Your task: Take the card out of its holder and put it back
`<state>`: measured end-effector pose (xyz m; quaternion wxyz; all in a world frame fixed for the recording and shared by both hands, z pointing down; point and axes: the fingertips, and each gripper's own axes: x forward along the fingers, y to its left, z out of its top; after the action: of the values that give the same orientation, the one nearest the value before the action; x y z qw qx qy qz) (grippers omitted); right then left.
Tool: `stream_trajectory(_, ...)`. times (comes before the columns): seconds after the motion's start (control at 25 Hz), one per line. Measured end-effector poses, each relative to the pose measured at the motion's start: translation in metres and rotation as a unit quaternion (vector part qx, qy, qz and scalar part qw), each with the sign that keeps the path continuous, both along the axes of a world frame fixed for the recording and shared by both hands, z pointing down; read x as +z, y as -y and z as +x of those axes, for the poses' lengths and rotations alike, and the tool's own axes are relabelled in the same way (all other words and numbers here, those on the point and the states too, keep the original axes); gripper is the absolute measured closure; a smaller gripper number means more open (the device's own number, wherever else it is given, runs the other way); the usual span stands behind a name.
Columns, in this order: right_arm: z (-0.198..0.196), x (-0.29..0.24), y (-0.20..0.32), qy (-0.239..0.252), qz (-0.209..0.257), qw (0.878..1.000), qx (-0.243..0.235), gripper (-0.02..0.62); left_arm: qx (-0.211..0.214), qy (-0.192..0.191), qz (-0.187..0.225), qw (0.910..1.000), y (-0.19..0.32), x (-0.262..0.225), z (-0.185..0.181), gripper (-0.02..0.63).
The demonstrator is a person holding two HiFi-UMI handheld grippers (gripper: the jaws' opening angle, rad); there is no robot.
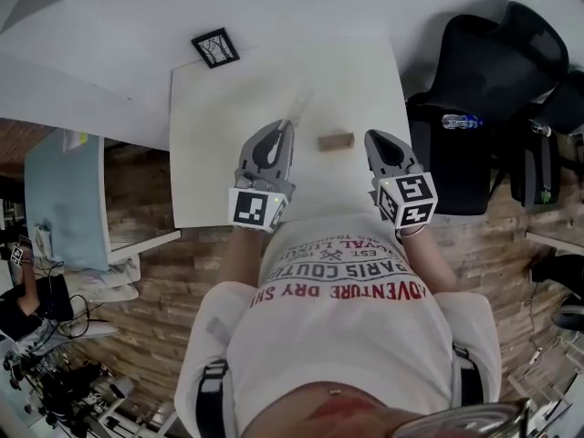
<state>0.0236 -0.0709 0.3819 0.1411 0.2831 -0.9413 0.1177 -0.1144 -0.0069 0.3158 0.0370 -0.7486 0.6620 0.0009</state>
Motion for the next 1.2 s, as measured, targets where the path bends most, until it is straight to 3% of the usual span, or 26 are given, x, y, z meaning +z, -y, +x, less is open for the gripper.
stream_trajectory(0.16, 0.001, -0.004, -0.001, 0.004, 0.009, 1.000, -0.013, 0.569, -0.059, 0.000, -0.011, 0.9982, -0.010, 0.006, -0.003, 0.571)
stream_trajectory(0.32, -0.004, -0.007, -0.002, 0.005, 0.012, 1.000, -0.023, 0.569, -0.088, -0.020, -0.028, 0.9956, -0.012, 0.016, -0.015, 0.571)
stream_trajectory(1.2, 0.013, -0.006, -0.003, 0.010, 0.010, 1.000, -0.015, 0.569, -0.088, -0.001, -0.031, 0.9957, -0.007, 0.013, 0.005, 0.571)
